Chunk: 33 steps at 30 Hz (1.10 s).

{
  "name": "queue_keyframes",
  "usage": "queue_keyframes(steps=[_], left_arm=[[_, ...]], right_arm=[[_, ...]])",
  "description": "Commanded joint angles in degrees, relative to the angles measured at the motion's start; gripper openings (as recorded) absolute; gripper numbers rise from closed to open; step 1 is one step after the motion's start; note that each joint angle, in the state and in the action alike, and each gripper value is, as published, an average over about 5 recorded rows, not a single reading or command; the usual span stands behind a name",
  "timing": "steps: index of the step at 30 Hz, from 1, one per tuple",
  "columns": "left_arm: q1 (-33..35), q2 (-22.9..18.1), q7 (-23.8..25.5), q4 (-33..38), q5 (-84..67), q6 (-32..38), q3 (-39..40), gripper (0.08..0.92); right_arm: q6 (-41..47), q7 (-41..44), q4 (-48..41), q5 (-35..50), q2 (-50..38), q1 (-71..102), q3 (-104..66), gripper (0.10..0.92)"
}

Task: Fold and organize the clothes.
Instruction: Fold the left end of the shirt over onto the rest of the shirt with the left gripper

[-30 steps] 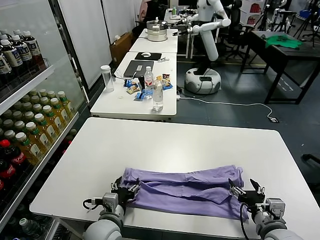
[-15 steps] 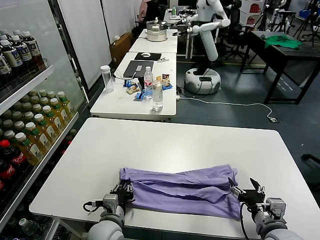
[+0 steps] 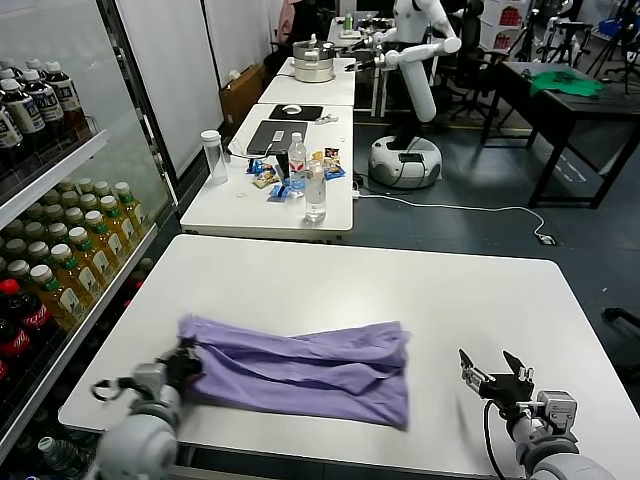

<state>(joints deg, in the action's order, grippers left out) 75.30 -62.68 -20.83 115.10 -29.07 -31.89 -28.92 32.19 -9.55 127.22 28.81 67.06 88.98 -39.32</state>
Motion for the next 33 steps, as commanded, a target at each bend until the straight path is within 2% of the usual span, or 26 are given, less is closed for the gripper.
queue_keyframes(steps=[1, 6, 10, 14, 17, 22, 33], left_arm=[[0.3, 8.8, 0.8, 3.6, -11.5, -0.9, -14.9, 0.105], [1.8, 4.8, 0.4, 13.7, -16.3, -1.4, -11.1, 0.105], [1.8, -1.3, -0.5, 20.2, -19.4, -1.4, -4.3, 0.105], [0.9, -8.2, -1.1, 22.3, -20.1, -1.4, 5.2, 0.105], [0.4, -12.0, -1.1, 21.0, -19.4, -1.0, 12.2, 0.105], [-2.1, -15.9, -1.1, 15.1, -17.1, -0.3, 20.0, 0.105], [-9.0, -20.3, -1.3, 1.7, -11.6, 0.3, 26.9, 0.105]], right_arm=[[-0.1, 0.0, 0.2, -0.1, 0.5, 0.3, 0.0, 0.823], [-0.2, 0.0, 0.6, -0.8, 1.2, 1.0, 0.1, 0.823], [-0.3, -0.1, 0.8, -1.4, 1.7, 1.5, 0.2, 0.823], [-0.4, -0.1, 1.0, -2.1, 2.2, 1.9, 0.4, 0.823], [-0.5, 0.0, 1.1, -2.6, 2.4, 2.1, 0.5, 0.823], [-0.6, 0.0, 1.3, -3.2, 2.6, 2.4, 0.6, 0.823], [-0.7, 0.0, 0.2, -3.2, 2.7, 1.2, 0.9, 0.823]])
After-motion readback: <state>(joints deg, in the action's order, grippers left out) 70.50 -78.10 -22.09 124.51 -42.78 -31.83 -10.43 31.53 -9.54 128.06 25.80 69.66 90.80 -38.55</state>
